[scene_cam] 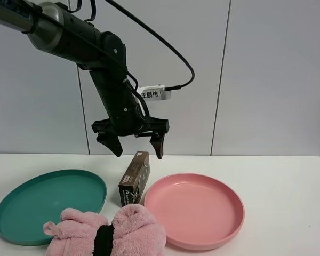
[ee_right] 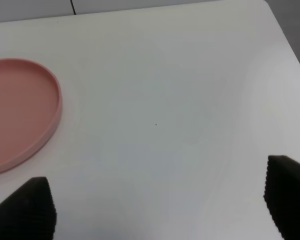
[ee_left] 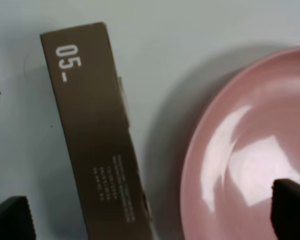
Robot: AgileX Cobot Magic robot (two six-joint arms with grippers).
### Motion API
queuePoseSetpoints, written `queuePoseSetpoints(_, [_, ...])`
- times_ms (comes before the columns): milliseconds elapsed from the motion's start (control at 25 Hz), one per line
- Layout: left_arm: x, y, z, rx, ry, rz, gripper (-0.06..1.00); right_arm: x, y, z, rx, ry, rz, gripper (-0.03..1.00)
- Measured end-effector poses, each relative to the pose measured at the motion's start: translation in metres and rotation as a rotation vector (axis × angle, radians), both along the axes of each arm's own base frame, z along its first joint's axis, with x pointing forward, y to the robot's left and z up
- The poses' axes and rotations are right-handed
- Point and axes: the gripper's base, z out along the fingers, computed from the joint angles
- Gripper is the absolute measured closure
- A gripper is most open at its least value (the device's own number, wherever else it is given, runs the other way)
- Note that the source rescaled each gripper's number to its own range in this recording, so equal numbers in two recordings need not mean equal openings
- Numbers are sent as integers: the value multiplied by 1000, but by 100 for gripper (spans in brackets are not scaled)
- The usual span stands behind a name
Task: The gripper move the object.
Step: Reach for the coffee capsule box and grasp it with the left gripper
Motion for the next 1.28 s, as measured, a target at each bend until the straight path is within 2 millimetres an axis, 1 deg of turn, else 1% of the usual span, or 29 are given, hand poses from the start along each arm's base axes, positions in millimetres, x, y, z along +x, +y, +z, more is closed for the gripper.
queuePoseSetpoints(120, [3, 2, -9, 15, 6, 3, 1, 0, 0, 0, 0, 0, 0, -3])
queuePoseSetpoints(240, [8, 9, -16, 46, 4, 5, 1, 0, 0, 0, 0, 0, 0, -3])
queuePoseSetpoints(400, [15, 19, -24, 49, 15, 43, 1, 0, 0, 0, 0, 0, 0, -3])
queuePoseSetpoints(600, [20, 26, -30, 37, 36, 71, 1, 0, 0, 0, 0, 0, 0, -3])
queuePoseSetpoints(1160, [20, 21, -29, -31, 42, 102, 2, 0, 0, 0, 0, 0, 0, -3])
queuePoseSetpoints(1280, [21, 20, -36, -29, 50, 103, 2, 0, 0, 0, 0, 0, 0, -3])
